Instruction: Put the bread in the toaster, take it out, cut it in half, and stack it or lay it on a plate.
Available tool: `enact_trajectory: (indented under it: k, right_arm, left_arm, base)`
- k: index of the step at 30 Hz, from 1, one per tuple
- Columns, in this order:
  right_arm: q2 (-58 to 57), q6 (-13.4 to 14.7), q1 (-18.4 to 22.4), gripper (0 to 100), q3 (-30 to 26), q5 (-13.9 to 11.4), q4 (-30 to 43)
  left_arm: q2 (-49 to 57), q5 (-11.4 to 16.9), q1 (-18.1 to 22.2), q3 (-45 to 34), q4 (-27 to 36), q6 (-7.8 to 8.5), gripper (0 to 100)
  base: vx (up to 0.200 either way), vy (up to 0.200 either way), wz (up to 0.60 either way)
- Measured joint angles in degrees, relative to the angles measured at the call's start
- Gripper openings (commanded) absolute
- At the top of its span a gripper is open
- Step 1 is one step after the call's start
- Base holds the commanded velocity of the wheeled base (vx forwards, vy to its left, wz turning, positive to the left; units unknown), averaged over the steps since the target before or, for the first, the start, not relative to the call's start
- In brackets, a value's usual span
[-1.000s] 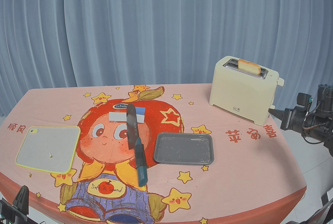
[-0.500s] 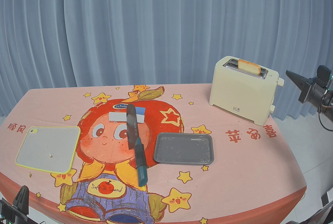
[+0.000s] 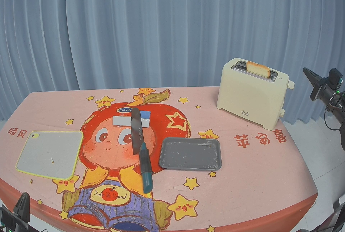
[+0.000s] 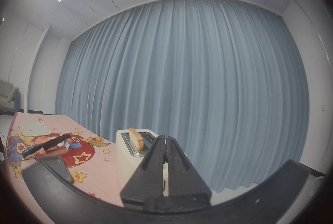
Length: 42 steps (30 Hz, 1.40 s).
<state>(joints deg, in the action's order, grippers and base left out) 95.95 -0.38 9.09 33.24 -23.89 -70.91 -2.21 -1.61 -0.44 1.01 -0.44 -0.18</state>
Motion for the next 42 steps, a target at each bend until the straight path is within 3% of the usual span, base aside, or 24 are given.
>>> enact_trajectory:
  k: [13, 21, 33, 42]
  right_arm:
    - [3.8, -0.6, 1.2, 0, -0.4, -0.5, 0.2]
    - [5.5, -0.7, 2.8, 0, 0.0, -4.8, -0.1]
    - [7.4, -0.3, 3.3, 0, 2.1, -8.2, -0.3]
    - [10.4, -0.6, 3.4, 0, 2.4, -8.6, -0.4]
  left_arm:
    - [0.0, 0.0, 0.0, 0.0, 0.0, 0.0, 0]
    - [0.0, 0.0, 0.0, 0.0, 0.0, 0.02, 0]
    - [0.0, 0.0, 0.0, 0.0, 0.0, 0.02, 0]
    - [0.0, 0.0, 0.0, 0.0, 0.0, 0.0, 0]
  base:
    - [0.0, 0.0, 0.0]
    - [0.0, 0.0, 0.0]
    - [0.0, 0.0, 0.0]
    - [0.0, 0.0, 0.0]
